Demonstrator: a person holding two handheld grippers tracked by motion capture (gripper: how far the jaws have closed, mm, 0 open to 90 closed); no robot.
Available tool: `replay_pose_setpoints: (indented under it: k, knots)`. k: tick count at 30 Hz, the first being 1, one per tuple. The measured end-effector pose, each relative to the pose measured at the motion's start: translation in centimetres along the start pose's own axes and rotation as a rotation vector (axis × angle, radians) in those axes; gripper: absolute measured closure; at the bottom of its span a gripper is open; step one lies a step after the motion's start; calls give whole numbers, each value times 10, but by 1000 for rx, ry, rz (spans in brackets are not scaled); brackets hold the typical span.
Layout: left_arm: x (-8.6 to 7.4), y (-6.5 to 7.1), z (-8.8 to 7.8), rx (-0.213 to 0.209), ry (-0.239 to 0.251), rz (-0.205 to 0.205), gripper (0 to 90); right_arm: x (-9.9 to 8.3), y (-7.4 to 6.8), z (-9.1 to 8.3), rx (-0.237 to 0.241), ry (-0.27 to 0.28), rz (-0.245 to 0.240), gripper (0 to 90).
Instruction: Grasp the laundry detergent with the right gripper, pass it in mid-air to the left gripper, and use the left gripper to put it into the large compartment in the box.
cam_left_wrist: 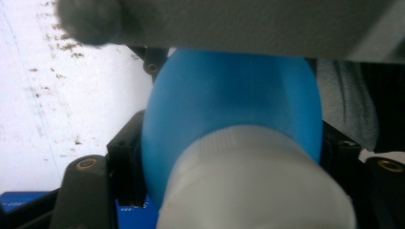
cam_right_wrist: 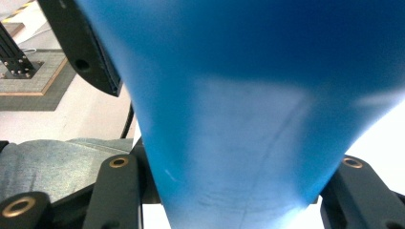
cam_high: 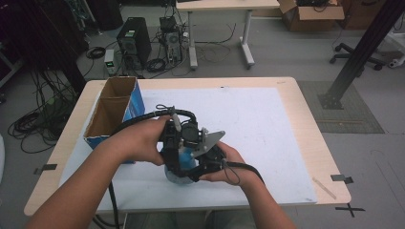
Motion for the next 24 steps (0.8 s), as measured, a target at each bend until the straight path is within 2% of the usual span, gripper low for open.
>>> replay_pose_setpoints:
  k: [7,9,16,17,24]
  knots:
    - [-1,-1,-2,10,-18,15,367,1,-1,1,2,3,2,456]
    - [-1,0,-2,15,-8,6,369,2,-1,0,3,6,0,456]
    - [0,1,-3,28,-28,18,375,3,-1,0,-4,9,-9,456]
    - [0,0,-4,29,-28,19,376,3,-4,-1,8,3,20,456]
    - [0,0,-8,25,-17,30,380,5,-3,-3,8,11,18,456]
Point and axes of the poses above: each handheld gripper's, and its own axes: z roughly forward along the jaws, x roughly out of its top, y roughly to its right, the point moved 5 cm from there along z, roughly forward along the jaws, and after that the axes turned 5 degrees about x, right-handed, at the moved point
